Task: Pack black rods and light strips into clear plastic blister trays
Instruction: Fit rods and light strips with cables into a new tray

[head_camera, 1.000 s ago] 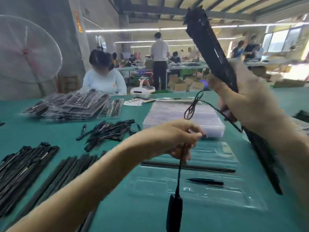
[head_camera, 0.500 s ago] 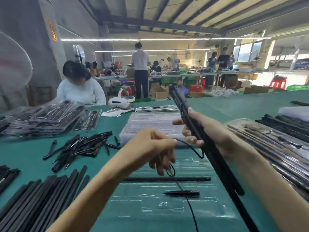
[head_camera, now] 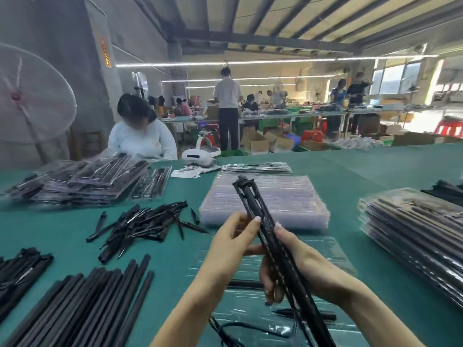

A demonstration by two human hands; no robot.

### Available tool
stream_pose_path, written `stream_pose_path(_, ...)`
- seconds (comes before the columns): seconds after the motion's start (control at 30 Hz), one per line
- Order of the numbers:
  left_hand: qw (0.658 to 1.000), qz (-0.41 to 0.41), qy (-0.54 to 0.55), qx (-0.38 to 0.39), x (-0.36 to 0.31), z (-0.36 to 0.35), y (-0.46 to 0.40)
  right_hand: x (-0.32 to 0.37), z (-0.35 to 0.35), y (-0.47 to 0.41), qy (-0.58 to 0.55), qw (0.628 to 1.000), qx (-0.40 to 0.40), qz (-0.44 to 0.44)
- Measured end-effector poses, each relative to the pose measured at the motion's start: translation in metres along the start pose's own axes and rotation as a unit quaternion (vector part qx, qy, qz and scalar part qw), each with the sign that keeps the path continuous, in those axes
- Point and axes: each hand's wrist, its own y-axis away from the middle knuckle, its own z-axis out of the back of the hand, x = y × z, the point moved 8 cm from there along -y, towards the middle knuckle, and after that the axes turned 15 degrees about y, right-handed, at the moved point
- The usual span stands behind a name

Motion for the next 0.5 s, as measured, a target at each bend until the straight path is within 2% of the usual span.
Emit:
stream_pose_path(0.1,0.998,0.009,0.052,-0.041,0.021,0.014,0.002,-0.008,0.023,-0.002,0.160,0.973,-0.168,0.014)
stream_pose_path(0.23,0.995,0.052,0.059,-0.056,0.051,0.025,0.006,-0.030,0.038,0.001,0.109,0.960,-0.256,-0.009)
stream_pose_path(0.4,0.986,0.101,0.120,-0.063,0.080,0.034,0.015,-0.050,0.036,0.002,0.118,0.959,-0.258,-0.006)
stream_pose_path(0.5,0.980,0.117,0.153,-0.051,0.088,0.034,0.020,-0.060,0.027,0.002,0.088,0.978,-0.188,-0.012)
